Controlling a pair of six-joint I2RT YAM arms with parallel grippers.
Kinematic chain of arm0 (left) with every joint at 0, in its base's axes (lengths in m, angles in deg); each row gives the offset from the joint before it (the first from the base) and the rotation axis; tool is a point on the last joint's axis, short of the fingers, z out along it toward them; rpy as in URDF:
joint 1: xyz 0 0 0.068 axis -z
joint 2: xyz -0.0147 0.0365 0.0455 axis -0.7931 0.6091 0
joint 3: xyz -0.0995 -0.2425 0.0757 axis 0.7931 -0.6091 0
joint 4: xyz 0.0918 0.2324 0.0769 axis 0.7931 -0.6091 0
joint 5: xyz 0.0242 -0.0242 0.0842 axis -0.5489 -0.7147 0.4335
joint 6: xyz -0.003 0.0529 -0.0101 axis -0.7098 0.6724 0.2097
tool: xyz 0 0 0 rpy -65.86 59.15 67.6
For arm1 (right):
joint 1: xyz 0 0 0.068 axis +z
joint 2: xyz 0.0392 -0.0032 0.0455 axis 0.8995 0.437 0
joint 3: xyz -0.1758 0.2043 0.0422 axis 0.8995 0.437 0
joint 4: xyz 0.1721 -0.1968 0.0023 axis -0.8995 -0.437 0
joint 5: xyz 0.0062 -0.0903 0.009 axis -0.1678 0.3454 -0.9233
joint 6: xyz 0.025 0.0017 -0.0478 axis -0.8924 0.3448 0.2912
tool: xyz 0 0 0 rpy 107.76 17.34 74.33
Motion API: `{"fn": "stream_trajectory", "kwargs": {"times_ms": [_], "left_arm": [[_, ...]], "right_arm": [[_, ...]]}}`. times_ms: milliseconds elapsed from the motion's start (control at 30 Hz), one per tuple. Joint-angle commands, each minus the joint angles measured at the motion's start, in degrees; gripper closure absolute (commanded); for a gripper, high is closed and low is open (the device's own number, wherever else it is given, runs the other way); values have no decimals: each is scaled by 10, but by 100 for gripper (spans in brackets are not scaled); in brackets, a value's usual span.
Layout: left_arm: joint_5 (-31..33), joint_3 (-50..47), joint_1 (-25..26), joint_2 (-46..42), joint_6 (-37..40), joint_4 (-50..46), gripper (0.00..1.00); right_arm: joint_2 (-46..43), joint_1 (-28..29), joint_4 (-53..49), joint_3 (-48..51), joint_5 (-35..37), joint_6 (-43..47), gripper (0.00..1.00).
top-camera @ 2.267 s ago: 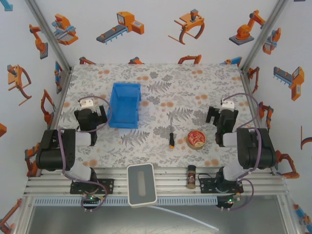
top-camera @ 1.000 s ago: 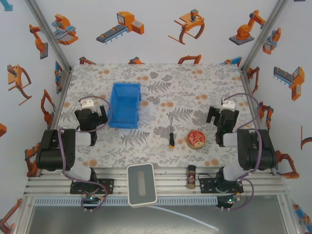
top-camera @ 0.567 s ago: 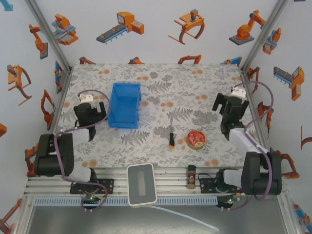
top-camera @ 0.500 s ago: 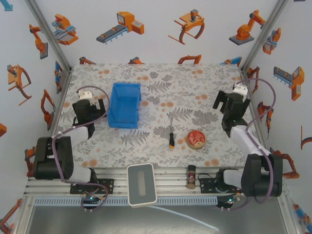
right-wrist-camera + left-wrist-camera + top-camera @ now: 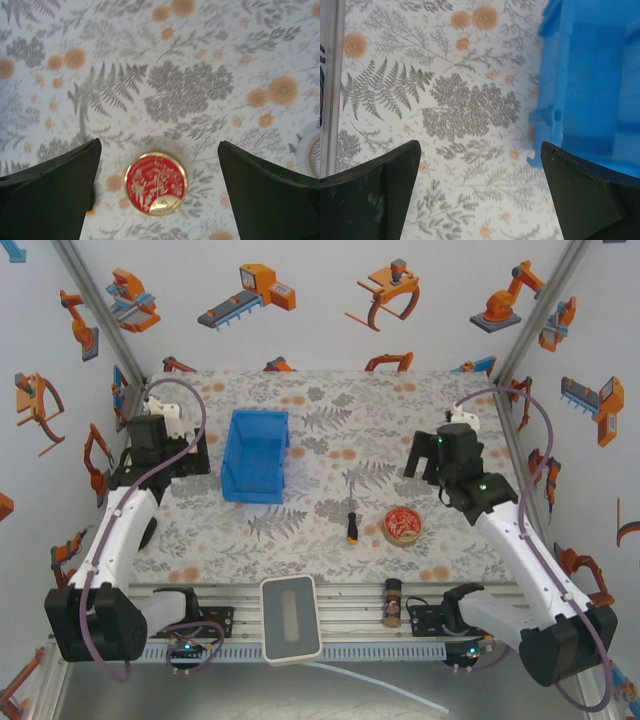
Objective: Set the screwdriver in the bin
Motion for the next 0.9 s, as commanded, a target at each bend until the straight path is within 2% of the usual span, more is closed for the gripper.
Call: {"fn": "stream_trajectory", "kwargs": {"times_ms": [0,100,200,433,500,667,867], "left_arm": [[-35,26,4,-35,37,-121,3],[-14,41,6,-58,43,-128,3],[-8,67,7,-67,55,-144,3],[-60,87,8,-71,56,-171,3],[-70,85,10,-71,50,-175,3],[-72,77,16,-72,44,-180,3],[-77,63,20,-77,44,-179,3]], "right_arm": [[2,67,-100,2,-11,-84,15],[22,118,-87,12,-32,-117,21],[58,176,-91,3,-8,-144,22],[194,281,-75,-32,29,-185,22],[235,297,-76,-44,45,-195,24],[318,315,-58,-64,30,-213,29],[352,315,-16,-53,16,-231,37]]}}
